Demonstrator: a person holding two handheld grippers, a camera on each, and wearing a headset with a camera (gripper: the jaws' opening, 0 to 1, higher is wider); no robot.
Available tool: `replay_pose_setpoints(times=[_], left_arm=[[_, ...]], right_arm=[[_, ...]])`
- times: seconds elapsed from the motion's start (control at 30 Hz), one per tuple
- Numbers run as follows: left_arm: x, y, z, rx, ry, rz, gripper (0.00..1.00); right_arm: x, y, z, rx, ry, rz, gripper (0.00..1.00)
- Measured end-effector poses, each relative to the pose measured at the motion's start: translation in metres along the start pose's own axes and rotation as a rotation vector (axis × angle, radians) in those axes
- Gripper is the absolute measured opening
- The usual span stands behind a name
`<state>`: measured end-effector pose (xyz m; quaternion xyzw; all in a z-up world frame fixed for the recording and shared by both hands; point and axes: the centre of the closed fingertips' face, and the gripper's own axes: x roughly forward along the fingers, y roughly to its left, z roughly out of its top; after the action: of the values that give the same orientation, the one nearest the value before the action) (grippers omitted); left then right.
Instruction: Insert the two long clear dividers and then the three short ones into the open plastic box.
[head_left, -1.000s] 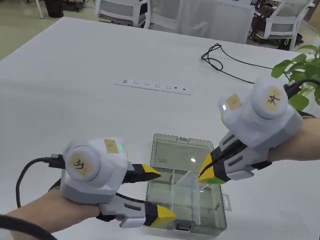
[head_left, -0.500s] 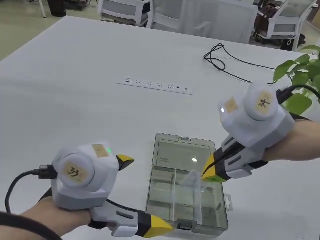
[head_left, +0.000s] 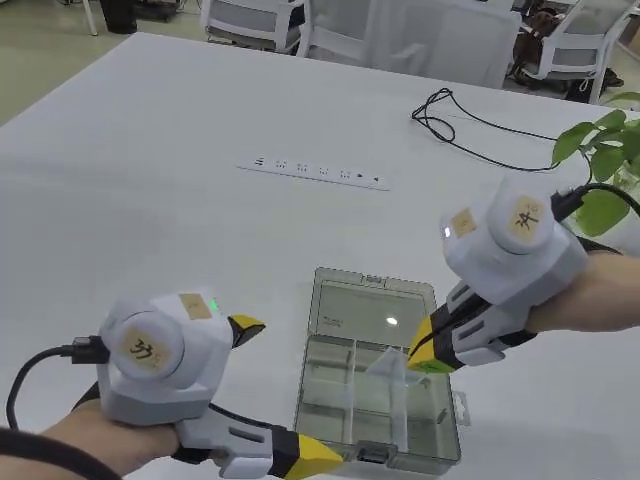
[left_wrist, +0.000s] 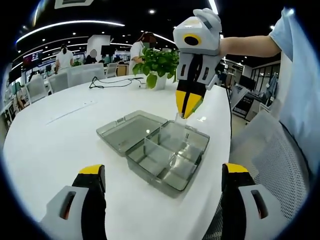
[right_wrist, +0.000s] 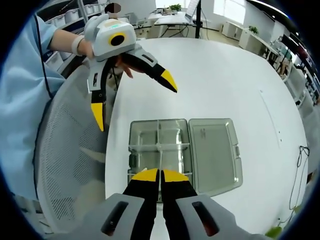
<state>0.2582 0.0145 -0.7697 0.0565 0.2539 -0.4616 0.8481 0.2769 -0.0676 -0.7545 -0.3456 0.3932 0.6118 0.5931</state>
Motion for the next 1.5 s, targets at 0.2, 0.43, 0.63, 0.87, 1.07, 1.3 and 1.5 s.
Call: replay_pose_setpoints(times=[0.2,0.43,0.63,0.87,1.07,1.3,1.5], left_arm=[[-0.001,0.0,-0.001,0.0,0.003,-0.001,0.97],[-0.001,-0.001,-0.002,0.002,0.004,-0.007,0.96],[-0.001,-0.002,-0.002,0.0,0.0,-0.011,0.95],[-0.001,-0.002,-0.002,-0.003,0.001,-0.012,0.94],[0.0,-0.003,-0.001,-0.002,0.001,-0.016,0.93],[0.0,-0.004,-0.002,-0.003,0.004,-0.021,0.92],[0.0,-0.005,-0.003,-0.005,0.002,-0.022,0.92]], right_arm=[[0.005,0.001,0.002,0.002,-0.004,0.005,0.03],[0.009,0.003,0.007,-0.023,-0.007,0.003,0.02],[0.011,0.005,0.009,-0.051,-0.018,0.006,0.02],[0.012,0.006,0.009,-0.054,-0.035,0.003,0.02],[0.017,0.007,0.011,-0.062,-0.034,0.005,0.02],[0.027,0.007,0.009,-0.077,0.006,0.0,0.02],[0.036,0.005,0.006,-0.082,0.046,-0.002,0.02]])
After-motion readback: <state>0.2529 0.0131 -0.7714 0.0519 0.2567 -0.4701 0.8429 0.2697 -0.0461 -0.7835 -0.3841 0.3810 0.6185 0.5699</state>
